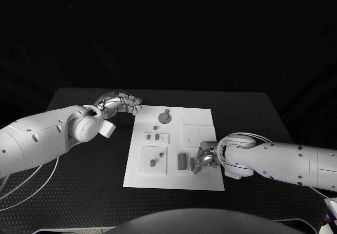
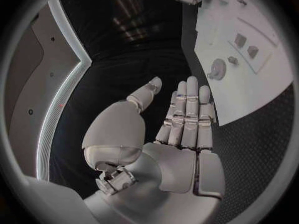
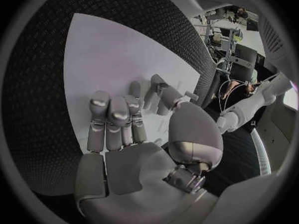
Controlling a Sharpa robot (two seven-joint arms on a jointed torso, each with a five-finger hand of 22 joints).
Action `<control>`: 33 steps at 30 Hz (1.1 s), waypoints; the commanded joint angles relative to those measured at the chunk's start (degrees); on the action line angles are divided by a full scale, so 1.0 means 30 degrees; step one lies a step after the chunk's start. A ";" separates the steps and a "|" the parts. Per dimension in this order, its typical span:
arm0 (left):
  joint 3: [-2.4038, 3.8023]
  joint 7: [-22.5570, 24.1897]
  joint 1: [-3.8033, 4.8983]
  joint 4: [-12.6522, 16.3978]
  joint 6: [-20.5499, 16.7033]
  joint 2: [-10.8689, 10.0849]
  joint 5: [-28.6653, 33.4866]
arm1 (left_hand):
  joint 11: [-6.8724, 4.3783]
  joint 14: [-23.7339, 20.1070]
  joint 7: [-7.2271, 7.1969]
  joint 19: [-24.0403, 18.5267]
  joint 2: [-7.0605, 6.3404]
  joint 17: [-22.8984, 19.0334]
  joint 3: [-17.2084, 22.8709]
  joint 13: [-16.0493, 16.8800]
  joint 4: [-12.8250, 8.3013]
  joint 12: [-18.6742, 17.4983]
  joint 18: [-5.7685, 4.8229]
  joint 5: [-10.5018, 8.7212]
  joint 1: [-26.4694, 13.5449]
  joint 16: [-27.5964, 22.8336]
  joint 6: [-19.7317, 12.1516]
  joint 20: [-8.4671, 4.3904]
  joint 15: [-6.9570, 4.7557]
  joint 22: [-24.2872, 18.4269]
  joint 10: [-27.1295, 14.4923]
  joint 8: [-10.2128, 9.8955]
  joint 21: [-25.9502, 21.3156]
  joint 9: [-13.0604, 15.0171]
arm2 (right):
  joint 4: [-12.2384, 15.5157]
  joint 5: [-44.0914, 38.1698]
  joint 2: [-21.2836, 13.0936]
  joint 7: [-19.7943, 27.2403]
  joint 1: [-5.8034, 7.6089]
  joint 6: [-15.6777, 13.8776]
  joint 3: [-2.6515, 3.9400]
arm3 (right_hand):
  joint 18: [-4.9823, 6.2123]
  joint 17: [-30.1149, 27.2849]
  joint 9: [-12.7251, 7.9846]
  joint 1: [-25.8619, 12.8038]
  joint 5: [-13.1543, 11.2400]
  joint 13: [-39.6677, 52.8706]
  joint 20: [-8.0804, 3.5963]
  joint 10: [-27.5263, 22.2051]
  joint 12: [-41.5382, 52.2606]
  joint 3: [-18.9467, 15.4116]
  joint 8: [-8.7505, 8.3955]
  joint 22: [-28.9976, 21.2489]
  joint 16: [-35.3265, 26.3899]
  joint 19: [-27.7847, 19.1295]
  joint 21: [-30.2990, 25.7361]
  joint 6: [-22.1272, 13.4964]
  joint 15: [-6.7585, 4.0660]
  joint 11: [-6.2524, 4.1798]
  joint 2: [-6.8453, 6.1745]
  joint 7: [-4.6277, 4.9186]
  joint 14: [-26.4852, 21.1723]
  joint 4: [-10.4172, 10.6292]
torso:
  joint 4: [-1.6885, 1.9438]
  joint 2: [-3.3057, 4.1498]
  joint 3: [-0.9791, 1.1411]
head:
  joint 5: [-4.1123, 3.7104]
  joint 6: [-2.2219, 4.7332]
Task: Assemble the parts on the task board
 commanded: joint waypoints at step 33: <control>0.0015 -0.0067 0.0022 0.0053 0.0456 -0.0020 -0.0234 | 0.0028 0.0067 0.0002 0.0046 -0.0051 0.0076 0.0097 0.0022 -0.0051 -0.0107 0.0205 0.0004 -0.0089 -0.0214 -0.0175 0.0013 -0.0020 0.0062 0.0065 0.0106 -0.0145 -0.0038 | -0.0593 0.2713 -0.0417 0.1446 -0.0382 0.0468 -0.0176 | 0.0263 -0.0059 -0.0844 0.0447 -0.0073 -0.0162 0.0077 -0.0752 -0.0493 -0.0426 -0.0458 -0.0156 -0.0250 -0.0077 -0.0077 -0.0900 0.0119 0.0328 -0.2225 0.0356 -0.0248 0.0246 | -0.0005 0.0004 0.0002 | -0.0005 0.0055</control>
